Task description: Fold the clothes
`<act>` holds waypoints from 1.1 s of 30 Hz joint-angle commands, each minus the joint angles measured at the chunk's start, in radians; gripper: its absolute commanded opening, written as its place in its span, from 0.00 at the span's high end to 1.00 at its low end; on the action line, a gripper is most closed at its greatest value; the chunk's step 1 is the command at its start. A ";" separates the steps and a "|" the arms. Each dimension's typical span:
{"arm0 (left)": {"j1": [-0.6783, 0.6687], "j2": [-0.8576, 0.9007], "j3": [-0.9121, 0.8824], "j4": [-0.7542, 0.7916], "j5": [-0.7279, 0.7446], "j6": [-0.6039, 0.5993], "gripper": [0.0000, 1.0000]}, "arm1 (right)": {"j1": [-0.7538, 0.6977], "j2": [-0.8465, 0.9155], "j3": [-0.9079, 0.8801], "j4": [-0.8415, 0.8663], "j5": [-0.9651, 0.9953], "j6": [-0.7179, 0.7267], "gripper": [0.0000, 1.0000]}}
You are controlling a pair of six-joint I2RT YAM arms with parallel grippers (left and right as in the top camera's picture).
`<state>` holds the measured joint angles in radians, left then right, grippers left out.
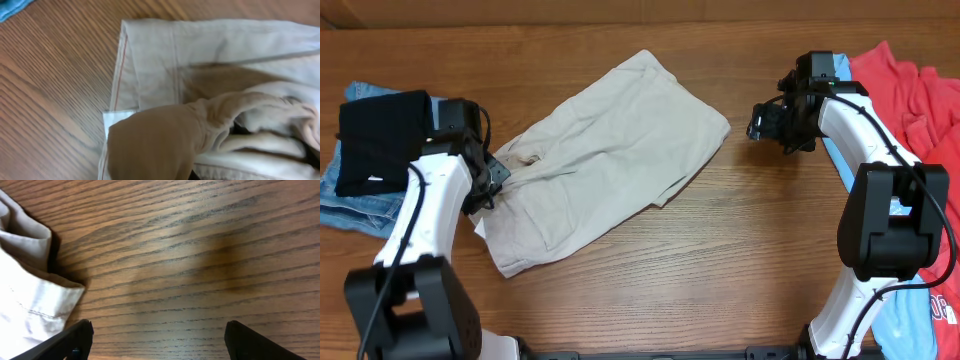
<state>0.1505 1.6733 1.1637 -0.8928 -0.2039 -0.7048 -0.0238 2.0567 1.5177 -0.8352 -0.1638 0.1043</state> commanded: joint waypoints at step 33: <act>0.126 0.094 0.028 0.043 -0.031 0.055 0.20 | 0.157 0.035 -0.105 0.177 -0.320 -0.160 0.08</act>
<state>0.2703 1.7786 1.1706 -0.8509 -0.2356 -0.6701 0.0986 2.0853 1.4292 -0.6979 -0.4656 -0.0528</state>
